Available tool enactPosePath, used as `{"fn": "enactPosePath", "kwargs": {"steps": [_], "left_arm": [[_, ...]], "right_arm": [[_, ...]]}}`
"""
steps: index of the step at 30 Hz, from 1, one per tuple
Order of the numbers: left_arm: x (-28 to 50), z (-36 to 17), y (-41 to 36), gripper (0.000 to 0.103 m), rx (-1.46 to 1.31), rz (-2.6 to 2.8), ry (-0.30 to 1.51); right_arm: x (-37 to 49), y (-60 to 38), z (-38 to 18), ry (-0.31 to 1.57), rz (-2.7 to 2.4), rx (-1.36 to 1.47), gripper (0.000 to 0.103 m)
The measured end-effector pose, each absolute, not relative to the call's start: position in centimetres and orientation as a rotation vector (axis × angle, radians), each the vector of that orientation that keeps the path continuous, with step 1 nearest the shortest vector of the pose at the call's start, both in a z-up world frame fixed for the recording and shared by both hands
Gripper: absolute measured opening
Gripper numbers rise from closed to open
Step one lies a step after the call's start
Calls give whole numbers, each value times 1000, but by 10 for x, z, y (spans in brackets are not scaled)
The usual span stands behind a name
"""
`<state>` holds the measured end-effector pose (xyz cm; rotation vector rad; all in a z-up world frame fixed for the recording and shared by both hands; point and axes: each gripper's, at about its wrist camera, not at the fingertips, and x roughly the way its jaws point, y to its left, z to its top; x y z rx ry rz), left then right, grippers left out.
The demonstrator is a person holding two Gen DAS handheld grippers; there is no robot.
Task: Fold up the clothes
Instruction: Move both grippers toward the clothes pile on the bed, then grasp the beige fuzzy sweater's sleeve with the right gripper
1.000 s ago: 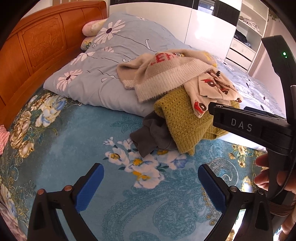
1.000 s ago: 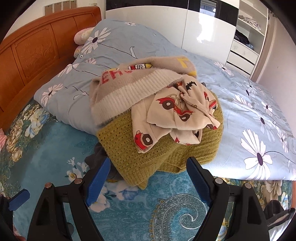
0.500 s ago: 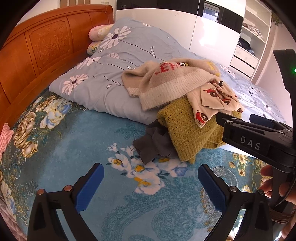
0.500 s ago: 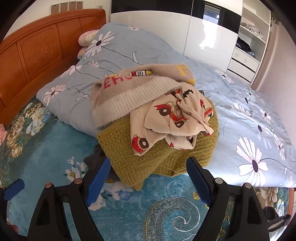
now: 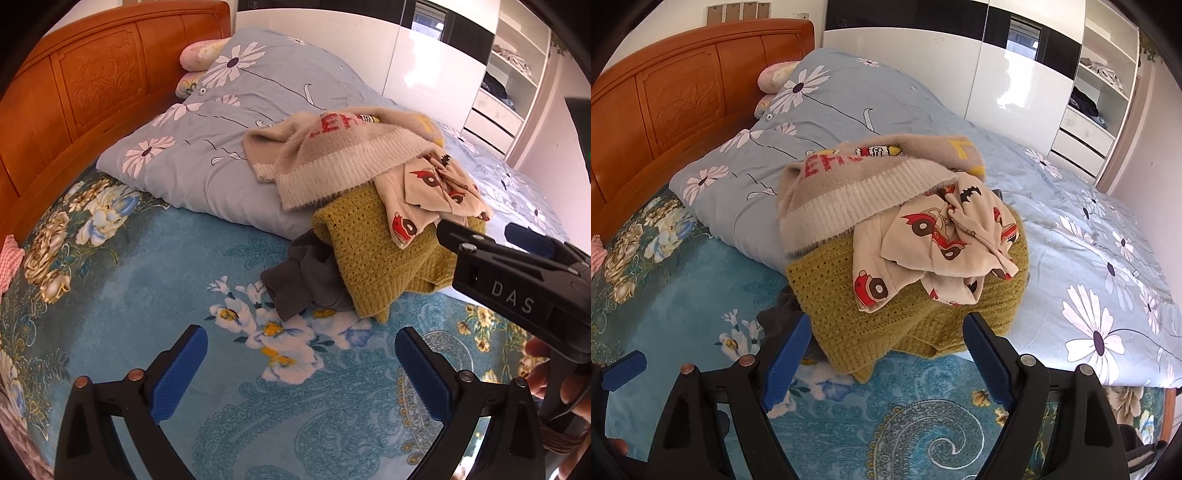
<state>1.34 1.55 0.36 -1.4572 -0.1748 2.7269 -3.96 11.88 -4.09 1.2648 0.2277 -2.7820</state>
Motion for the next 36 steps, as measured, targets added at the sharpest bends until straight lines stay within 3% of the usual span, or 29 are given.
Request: {"fn": "enactPosePath", "kwargs": {"steps": [27,36], "left_arm": [[2,4,-13,103,-1447,2738,-276],[31,1,-62,103,-1356,2819,-186]], "right_arm": [[-55,107,-44,230,-2775,1254,85],[-104,93,-62,-4,-2712,1273,85]]}}
